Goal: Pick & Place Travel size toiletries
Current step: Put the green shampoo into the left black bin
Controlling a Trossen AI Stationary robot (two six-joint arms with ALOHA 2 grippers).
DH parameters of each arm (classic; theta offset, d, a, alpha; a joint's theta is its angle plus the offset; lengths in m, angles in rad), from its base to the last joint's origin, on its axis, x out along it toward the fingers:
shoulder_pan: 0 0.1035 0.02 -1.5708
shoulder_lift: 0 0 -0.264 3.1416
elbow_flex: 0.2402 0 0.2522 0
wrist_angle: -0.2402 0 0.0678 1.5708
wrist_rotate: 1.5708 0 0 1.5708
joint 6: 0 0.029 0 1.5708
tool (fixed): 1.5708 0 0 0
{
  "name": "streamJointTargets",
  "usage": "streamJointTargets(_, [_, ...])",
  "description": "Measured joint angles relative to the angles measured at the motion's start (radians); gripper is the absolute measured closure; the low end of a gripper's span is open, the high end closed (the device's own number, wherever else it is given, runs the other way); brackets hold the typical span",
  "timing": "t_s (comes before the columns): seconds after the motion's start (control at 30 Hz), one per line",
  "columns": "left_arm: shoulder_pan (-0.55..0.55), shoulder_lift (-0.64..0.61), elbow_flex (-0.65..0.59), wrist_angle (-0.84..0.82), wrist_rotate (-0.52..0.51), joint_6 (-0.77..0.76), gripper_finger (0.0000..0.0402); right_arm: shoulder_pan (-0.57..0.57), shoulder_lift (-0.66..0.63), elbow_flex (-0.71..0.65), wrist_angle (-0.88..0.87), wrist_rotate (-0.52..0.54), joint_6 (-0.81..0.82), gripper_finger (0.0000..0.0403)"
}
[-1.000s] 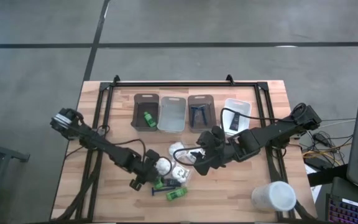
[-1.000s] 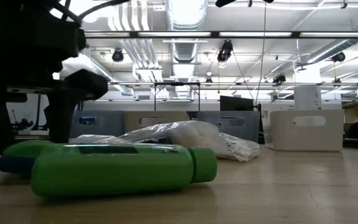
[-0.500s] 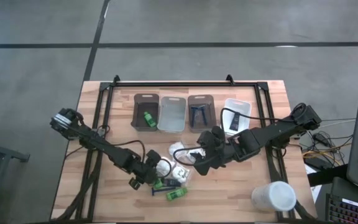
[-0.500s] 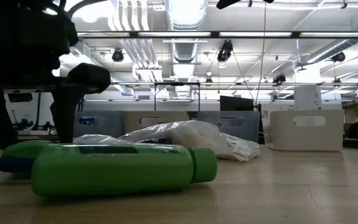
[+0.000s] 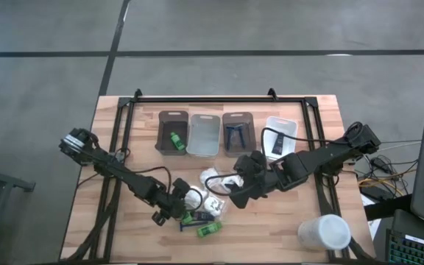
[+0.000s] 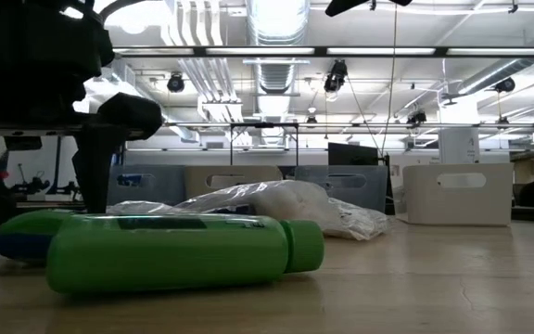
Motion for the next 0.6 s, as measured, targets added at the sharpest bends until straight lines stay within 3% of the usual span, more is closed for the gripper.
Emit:
streamJointTargets(0.2, [-0.041, 0.0, -0.001, 0.009, 0.012, 0.026, 0.0119, 0.0, 0.0, -0.013, -0.001, -0.02, 0.001, 0.0062])
streamJointTargets(0.6, [-0.036, 0.011, 0.002, 0.087, 0.065, 0.071, 0.0126, 0.0, 0.0, -0.068, 0.001, -0.033, 0.058, 0.0056])
